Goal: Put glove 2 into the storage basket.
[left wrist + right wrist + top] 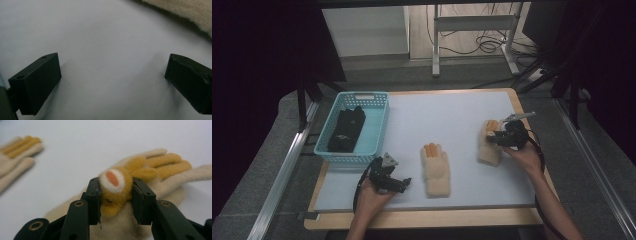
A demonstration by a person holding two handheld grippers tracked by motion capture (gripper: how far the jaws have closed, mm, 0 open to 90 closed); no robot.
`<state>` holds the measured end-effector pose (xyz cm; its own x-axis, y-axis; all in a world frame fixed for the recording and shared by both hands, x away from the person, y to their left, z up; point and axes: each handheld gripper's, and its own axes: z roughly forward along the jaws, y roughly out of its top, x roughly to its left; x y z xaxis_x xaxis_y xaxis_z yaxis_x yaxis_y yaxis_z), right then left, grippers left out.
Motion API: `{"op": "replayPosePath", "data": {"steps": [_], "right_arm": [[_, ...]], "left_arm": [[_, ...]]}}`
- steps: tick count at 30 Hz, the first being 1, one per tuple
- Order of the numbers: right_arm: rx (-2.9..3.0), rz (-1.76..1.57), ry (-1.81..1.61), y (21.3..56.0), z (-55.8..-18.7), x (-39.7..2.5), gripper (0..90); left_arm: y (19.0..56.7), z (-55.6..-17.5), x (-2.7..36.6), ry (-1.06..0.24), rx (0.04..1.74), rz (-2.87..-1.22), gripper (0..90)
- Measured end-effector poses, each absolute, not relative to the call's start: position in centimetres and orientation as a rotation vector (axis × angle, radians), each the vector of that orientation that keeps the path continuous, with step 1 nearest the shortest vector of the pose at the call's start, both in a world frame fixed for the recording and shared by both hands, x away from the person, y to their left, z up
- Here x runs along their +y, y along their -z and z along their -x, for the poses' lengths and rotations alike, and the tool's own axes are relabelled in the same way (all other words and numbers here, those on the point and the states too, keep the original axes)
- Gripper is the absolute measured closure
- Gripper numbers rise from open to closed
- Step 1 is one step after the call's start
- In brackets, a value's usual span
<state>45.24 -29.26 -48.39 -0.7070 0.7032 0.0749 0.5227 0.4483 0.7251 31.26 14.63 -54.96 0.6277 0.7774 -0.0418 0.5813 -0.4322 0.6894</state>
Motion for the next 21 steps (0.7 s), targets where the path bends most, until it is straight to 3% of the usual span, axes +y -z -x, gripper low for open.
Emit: {"op": "replayPosePath", "data": {"steps": [11, 21], "right_arm": [[2.524, -0.968, -1.248, 45.8, -42.3, -26.2, 61.2], [2.65, -0.785, -1.328, 44.6, -38.9, -20.6, 61.1]], "left_arm": [[55.0, -31.3, 14.6, -0.371, 1.06, -2.165, 0.7], [55.0, -31.3, 14.6, -0.374, 1.058, -2.166, 0.7]]}}
